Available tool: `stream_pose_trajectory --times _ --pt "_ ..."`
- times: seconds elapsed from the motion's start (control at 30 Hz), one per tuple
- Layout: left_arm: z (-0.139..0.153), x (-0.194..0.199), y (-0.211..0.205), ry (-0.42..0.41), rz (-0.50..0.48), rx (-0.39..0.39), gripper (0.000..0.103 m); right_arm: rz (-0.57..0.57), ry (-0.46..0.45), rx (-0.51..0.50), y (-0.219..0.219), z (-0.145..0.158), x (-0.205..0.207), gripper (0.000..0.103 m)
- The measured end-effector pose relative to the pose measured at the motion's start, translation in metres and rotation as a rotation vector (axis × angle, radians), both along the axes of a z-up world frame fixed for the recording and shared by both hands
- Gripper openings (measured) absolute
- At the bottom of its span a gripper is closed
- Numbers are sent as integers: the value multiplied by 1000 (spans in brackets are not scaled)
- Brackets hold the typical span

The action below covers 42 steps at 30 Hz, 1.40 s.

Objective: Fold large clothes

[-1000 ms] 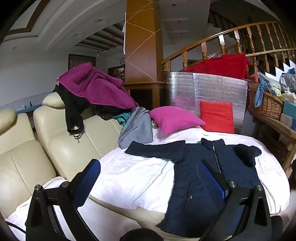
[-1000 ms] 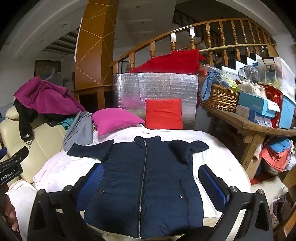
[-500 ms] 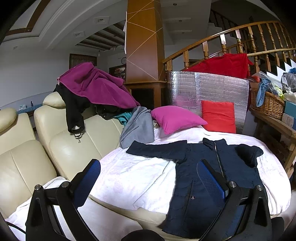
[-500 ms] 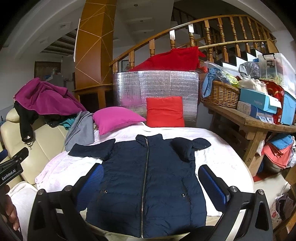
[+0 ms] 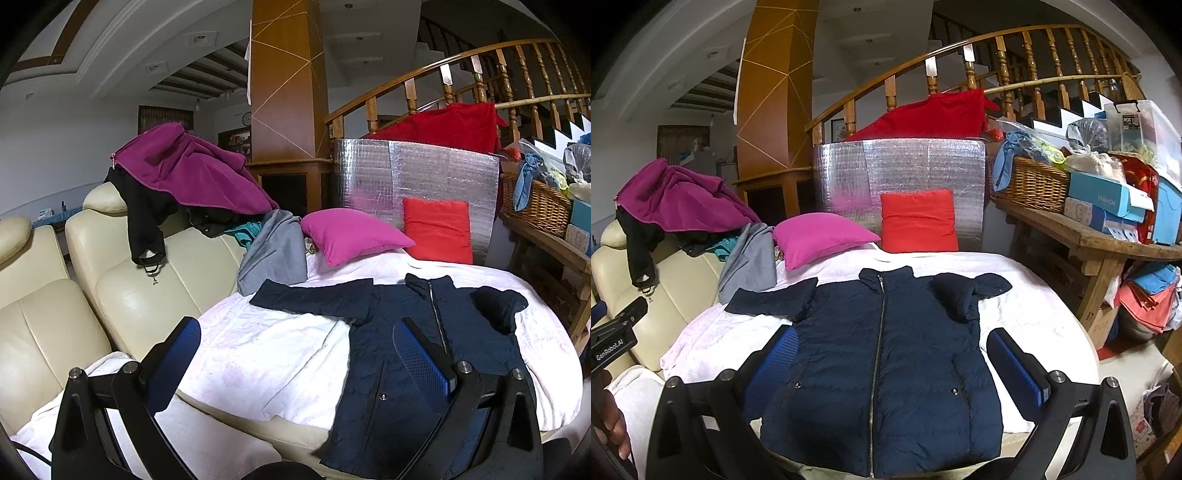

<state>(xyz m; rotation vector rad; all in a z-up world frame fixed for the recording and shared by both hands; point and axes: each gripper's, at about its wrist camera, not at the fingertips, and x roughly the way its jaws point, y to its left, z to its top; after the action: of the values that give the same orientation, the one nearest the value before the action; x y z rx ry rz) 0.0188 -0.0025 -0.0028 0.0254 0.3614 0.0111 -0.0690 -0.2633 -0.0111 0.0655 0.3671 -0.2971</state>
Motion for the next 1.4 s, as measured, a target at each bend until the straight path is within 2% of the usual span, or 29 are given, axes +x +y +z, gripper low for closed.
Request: stream_pose_trajectory --times 0.23,0.33,0.47,0.67,0.73,0.8,0.93,1.1,1.17,1.23,1.3,1.4 --pt "-4 19 -13 14 7 23 103 -10 13 22 -17 -1 18 103" --pt "-8 39 -25 48 -15 30 103 -19 20 27 -29 -5 28 103" --pt "-21 86 -59 150 -70 26 103 -59 31 47 -59 -15 43 103" --pt "-68 172 -140 312 -156 9 103 -151 76 101 -133 -37 78 103" --pt "-86 201 -162 325 -141 -18 103 -164 94 146 -165 -50 95 103" --pt "-104 224 -179 322 -126 -48 103 -178 117 199 -196 -63 116 103" --pt "-146 264 -206 371 -79 -75 103 -182 161 385 -271 -96 178 103" --pt "-192 287 -224 411 -43 28 103 -173 182 654 -361 -146 255 103" --pt "-199 302 -229 458 -41 45 103 -172 167 753 -395 -164 281 103" --pt "-198 308 -232 434 -40 58 103 -182 145 820 -419 -178 300 101" --pt "-196 314 -236 405 -13 111 103 -191 125 911 -444 -198 320 97" --pt "-194 323 -238 417 -26 95 103 -209 122 1012 -471 -224 345 90"
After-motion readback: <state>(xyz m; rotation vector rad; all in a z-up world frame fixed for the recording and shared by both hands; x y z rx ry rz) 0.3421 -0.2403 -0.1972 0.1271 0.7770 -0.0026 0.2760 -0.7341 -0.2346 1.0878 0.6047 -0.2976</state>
